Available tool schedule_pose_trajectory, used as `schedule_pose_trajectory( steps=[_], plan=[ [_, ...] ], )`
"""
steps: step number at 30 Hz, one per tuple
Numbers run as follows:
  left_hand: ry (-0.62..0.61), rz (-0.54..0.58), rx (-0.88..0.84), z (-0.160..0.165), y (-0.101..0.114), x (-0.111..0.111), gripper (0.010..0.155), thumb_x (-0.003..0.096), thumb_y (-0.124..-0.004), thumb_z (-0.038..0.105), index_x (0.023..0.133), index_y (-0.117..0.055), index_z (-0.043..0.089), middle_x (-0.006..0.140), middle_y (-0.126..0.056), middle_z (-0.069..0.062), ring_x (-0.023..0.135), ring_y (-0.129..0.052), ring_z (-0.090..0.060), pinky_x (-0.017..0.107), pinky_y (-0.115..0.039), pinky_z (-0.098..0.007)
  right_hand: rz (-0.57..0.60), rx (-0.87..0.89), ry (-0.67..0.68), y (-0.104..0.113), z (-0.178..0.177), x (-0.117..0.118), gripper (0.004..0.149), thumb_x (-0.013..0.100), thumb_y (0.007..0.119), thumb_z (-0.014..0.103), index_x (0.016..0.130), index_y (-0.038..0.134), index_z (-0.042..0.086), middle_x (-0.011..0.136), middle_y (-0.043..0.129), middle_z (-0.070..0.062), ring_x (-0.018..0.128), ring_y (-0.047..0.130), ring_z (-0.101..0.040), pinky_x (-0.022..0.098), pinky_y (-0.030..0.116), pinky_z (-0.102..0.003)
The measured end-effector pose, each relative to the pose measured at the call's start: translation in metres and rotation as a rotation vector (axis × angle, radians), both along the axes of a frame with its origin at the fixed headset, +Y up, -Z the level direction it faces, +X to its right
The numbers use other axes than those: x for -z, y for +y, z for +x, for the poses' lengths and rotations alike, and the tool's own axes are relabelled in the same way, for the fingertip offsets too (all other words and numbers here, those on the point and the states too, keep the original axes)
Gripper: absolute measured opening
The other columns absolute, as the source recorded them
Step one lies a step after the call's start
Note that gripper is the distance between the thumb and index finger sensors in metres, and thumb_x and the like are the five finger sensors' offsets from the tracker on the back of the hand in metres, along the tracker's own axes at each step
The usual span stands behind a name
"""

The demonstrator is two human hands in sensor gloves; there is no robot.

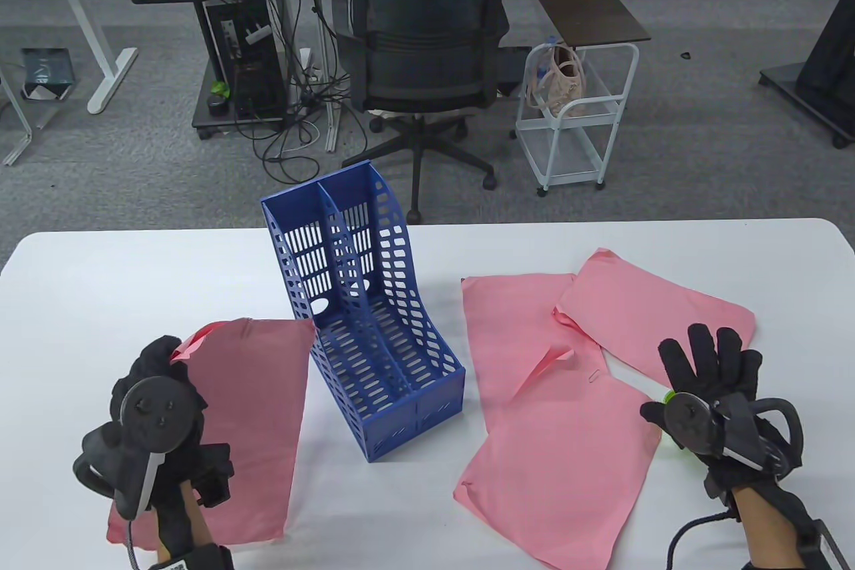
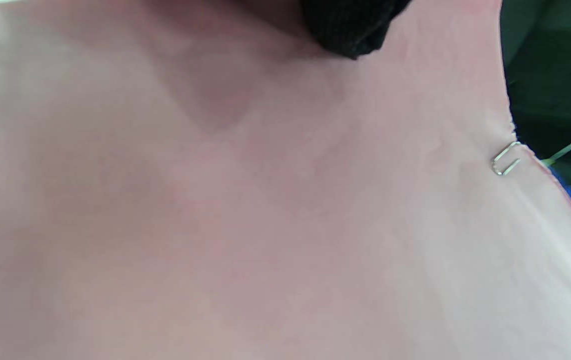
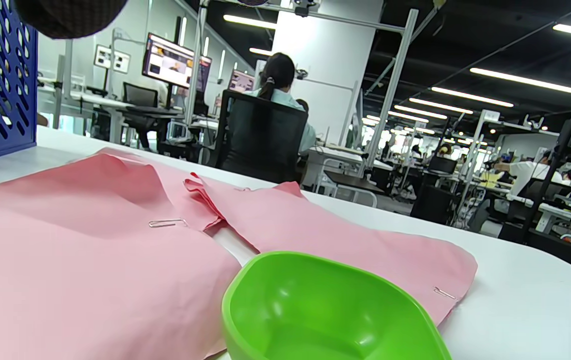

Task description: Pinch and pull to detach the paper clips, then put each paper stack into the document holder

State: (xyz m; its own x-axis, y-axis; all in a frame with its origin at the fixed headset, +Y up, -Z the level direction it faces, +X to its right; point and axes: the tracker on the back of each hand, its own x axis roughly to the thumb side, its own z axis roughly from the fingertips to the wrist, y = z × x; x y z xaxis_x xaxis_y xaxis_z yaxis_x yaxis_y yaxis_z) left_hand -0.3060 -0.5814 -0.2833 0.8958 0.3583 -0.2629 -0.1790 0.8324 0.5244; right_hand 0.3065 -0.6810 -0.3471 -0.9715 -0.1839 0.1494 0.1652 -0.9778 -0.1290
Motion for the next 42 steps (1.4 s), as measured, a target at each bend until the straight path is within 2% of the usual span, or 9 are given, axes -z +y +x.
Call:
schedule_pose_trajectory(
  steps=[8, 16, 21, 25, 29, 32, 36, 42],
  plan=[
    [-0.222, 0.109, 0.041, 0.059, 0.030, -0.018, 0.041, 0.0528, -0.067, 0.022, 0.092, -0.062, 0.035, 0.087, -0.086, 0.003, 0.083, -0.093, -0.027, 0.075, -0.069, -0.053, 0.013, 0.023, 0.029, 0.002, -0.006, -0.003, 0.090, 0.053, 0.055, 0.062, 0.118, 0.016, 0.014, 0.119, 0.004, -0.035, 0.102, 0.003, -0.064, 0.074, 0.018, -0.075],
    [-0.385, 0.112, 0.059, 0.120, 0.043, -0.004, 0.042, 0.0539, -0.067, 0.023, 0.094, -0.062, 0.035, 0.089, -0.086, 0.003, 0.085, -0.093, -0.027, 0.076, -0.069, -0.053, 0.045, 0.091, 0.078, 0.008, -0.012, -0.008, 0.095, 0.052, 0.055, 0.063, 0.117, 0.010, 0.012, 0.118, 0.004, -0.035, 0.102, 0.005, -0.065, 0.075, 0.020, -0.074],
    [-0.496, 0.155, 0.042, 0.166, 0.036, 0.001, 0.042, 0.0544, -0.067, 0.024, 0.094, -0.062, 0.035, 0.090, -0.085, 0.003, 0.086, -0.092, -0.027, 0.075, -0.068, -0.054, 0.078, 0.221, 0.153, 0.028, -0.029, -0.012, 0.096, 0.052, 0.055, 0.064, 0.117, 0.021, 0.003, 0.119, 0.011, -0.036, 0.105, 0.018, -0.063, 0.078, 0.033, -0.069],
    [-0.588, 0.155, 0.092, 0.206, 0.021, 0.001, 0.042, 0.0545, -0.067, 0.024, 0.095, -0.061, 0.036, 0.091, -0.084, 0.003, 0.087, -0.091, -0.027, 0.075, -0.068, -0.054, 0.195, 0.450, 0.315, 0.051, -0.061, -0.020, 0.089, 0.052, 0.056, 0.063, 0.115, 0.036, 0.003, 0.119, 0.032, -0.033, 0.105, 0.045, -0.057, 0.077, 0.051, -0.061],
    [-0.630, 0.181, 0.194, 0.233, 0.006, -0.005, 0.043, 0.0549, -0.066, 0.024, 0.095, -0.059, 0.035, 0.092, -0.083, 0.004, 0.089, -0.091, -0.025, 0.077, -0.068, -0.052, 0.253, 0.649, 0.480, 0.072, -0.093, -0.033, 0.079, 0.053, 0.059, 0.059, 0.112, 0.045, 0.006, 0.117, 0.046, -0.029, 0.102, 0.060, -0.051, 0.075, 0.060, -0.055],
    [-0.664, 0.179, 0.251, 0.246, -0.001, -0.009, 0.043, 0.0549, -0.066, 0.024, 0.095, -0.059, 0.036, 0.092, -0.082, 0.005, 0.089, -0.090, -0.025, 0.077, -0.067, -0.053, 0.279, 0.680, 0.527, 0.077, -0.109, -0.040, 0.072, 0.054, 0.062, 0.055, 0.108, 0.051, 0.009, 0.113, 0.056, -0.025, 0.096, 0.071, -0.045, 0.071, 0.067, -0.050],
    [-0.705, 0.183, 0.323, 0.257, -0.005, -0.016, 0.043, 0.0548, -0.065, 0.025, 0.095, -0.058, 0.037, 0.092, -0.082, 0.006, 0.090, -0.090, -0.024, 0.077, -0.067, -0.052, 0.259, 0.651, 0.544, 0.073, -0.119, -0.044, 0.064, 0.054, 0.064, 0.051, 0.104, 0.057, 0.012, 0.109, 0.065, -0.021, 0.091, 0.080, -0.040, 0.067, 0.072, -0.045],
    [-0.733, 0.215, 0.345, 0.262, -0.004, -0.024, 0.043, 0.0545, -0.066, 0.026, 0.095, -0.058, 0.038, 0.092, -0.082, 0.008, 0.090, -0.090, -0.023, 0.077, -0.067, -0.053, 0.249, 0.668, 0.576, 0.067, -0.123, -0.044, 0.040, 0.056, 0.067, 0.042, 0.090, 0.071, 0.020, 0.094, 0.082, -0.011, 0.074, 0.093, -0.029, 0.057, 0.080, -0.037]
  ],
)
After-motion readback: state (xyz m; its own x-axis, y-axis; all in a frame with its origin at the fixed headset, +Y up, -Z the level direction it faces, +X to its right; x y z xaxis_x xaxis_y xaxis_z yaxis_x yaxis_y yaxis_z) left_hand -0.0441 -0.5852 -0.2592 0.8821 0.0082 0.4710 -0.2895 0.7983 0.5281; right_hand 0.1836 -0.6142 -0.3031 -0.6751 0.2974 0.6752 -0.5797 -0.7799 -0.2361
